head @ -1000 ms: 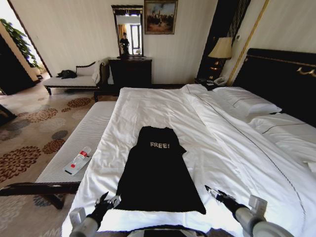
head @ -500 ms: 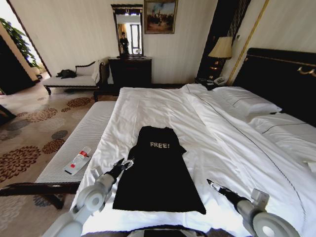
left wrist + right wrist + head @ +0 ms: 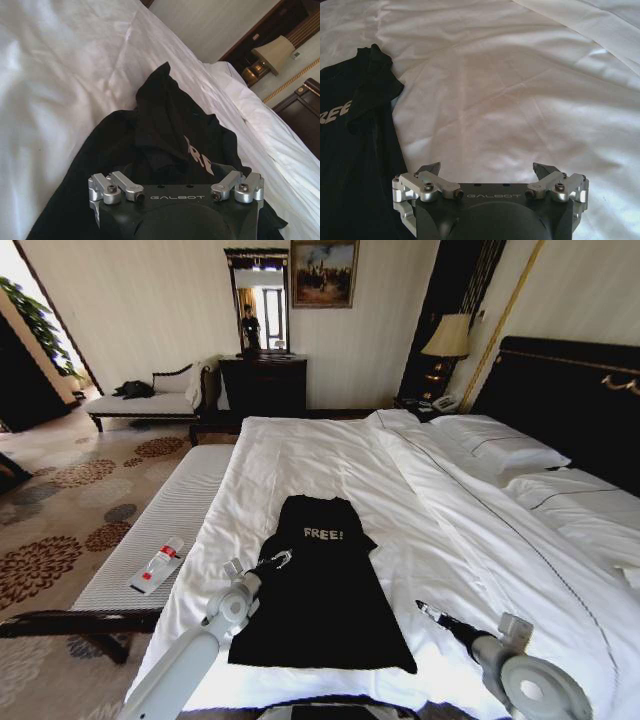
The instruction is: Fold the clothes on the bed.
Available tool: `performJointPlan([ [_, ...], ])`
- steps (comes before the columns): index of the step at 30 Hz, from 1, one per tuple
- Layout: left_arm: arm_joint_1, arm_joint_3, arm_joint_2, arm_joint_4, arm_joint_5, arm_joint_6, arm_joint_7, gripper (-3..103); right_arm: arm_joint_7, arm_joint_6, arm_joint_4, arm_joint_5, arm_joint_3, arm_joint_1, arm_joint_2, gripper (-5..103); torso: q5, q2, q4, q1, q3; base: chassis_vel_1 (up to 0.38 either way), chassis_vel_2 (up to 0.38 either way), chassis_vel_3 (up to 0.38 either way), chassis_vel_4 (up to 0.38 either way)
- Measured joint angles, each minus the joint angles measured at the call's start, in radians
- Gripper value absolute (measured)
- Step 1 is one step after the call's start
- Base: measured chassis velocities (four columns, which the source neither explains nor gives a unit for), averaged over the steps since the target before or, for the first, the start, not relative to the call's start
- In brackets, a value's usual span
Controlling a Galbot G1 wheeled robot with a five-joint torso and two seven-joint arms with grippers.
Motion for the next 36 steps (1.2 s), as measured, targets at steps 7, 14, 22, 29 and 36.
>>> performJointPlan([
  [7,-0.019,-0.018,-0.031,0.082,0.009,-0.007,0.059,89,0.008,-0.007,-0.01,0.021,0.0,0.003,-0.011,100,-0.0001,0.0,-0.0001,0.0,0.0,0.0,0.0,0.0,0.0],
  [14,-0.041,-0.016,-0.05,0.115,0.021,-0.017,0.08,86,0.009,-0.008,-0.003,0.032,0.014,-0.012,-0.015,100,-0.0002,0.0,-0.0001,0.0,0.0,0.0,0.0,0.0,0.0],
  [22,-0.058,-0.009,-0.069,0.111,0.042,-0.022,0.082,84,0.009,-0.01,0.003,0.027,0.006,-0.019,-0.002,100,-0.0001,0.0,-0.0002,0.0,0.0,0.0,0.0,0.0,0.0],
  [29,-0.058,-0.011,-0.081,0.105,0.052,-0.023,0.078,84,0.01,-0.01,0.004,0.026,0.005,-0.021,-0.004,100,-0.0001,0.0,-0.0001,0.0,0.0,0.0,0.0,0.0,0.0],
  [36,-0.071,-0.011,-0.099,0.122,0.057,-0.023,0.074,84,0.009,-0.011,0.007,0.025,0.005,-0.026,0.0,100,-0.0001,0.0,-0.0001,0.0,0.0,0.0,0.0,0.0,0.0],
])
